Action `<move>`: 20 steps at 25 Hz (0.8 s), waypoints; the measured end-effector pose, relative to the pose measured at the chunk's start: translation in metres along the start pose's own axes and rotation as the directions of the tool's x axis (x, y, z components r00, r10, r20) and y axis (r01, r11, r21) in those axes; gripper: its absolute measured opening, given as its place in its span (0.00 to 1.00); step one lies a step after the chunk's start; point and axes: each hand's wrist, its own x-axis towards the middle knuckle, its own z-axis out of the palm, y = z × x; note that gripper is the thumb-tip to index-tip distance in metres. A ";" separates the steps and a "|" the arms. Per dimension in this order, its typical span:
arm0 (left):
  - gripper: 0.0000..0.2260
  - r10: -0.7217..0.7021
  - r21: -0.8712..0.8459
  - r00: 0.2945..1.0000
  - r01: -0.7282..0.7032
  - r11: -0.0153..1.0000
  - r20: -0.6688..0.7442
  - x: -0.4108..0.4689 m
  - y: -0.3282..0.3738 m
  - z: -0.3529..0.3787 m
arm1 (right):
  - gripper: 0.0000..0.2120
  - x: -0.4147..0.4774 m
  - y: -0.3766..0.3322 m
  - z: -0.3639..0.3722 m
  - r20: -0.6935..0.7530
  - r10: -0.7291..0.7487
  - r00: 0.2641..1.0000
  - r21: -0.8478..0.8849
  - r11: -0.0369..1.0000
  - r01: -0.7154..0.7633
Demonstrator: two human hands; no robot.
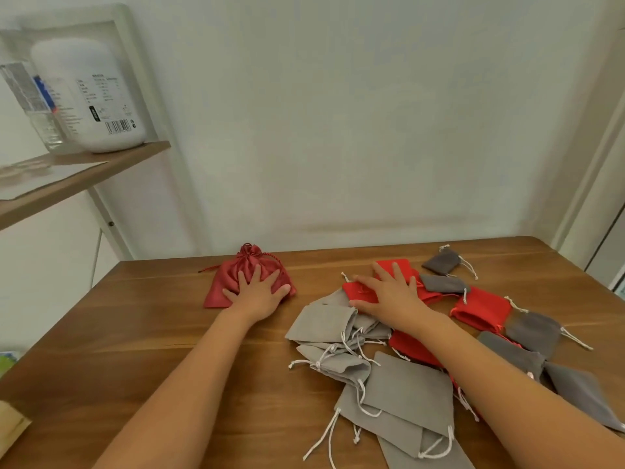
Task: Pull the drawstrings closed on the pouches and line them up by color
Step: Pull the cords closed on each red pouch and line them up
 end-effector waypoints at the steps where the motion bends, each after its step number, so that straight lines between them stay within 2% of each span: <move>1: 0.27 0.006 0.004 1.000 -0.006 1.000 0.008 0.000 -0.004 0.001 | 0.29 -0.002 0.002 0.002 0.035 0.020 0.999 0.001 1.000 -0.020; 5: 0.26 0.028 0.004 0.998 -0.028 1.000 0.049 -0.003 -0.025 -0.010 | 0.34 -0.007 0.009 0.001 0.136 0.033 0.990 -0.026 0.999 -0.029; 9: 0.25 0.003 -0.011 0.997 -0.002 1.000 0.076 -0.008 -0.030 -0.025 | 0.39 -0.024 0.019 -0.010 0.131 0.010 0.991 -0.020 1.000 -0.008; 13: 0.25 -0.017 -0.092 0.998 0.012 0.996 -0.059 -0.032 0.006 -0.036 | 0.37 -0.050 0.028 -0.019 0.118 0.001 0.993 0.015 1.000 -0.003; 15: 0.24 0.078 -0.193 0.987 -0.105 0.976 -0.140 -0.055 0.034 -0.039 | 0.24 -0.059 0.031 -0.020 0.066 -0.001 0.998 -0.006 1.000 0.001; 17: 0.23 0.286 -0.281 0.949 -0.313 0.907 -0.137 -0.086 0.065 -0.034 | 0.12 -0.066 0.028 -0.023 -0.035 0.005 0.999 -0.050 0.999 -0.007; 20: 0.20 0.531 -0.313 0.847 -0.497 0.810 0.030 -0.125 0.104 -0.012 | 0.15 -0.075 0.027 -0.031 -0.100 0.099 0.990 0.050 0.994 -0.094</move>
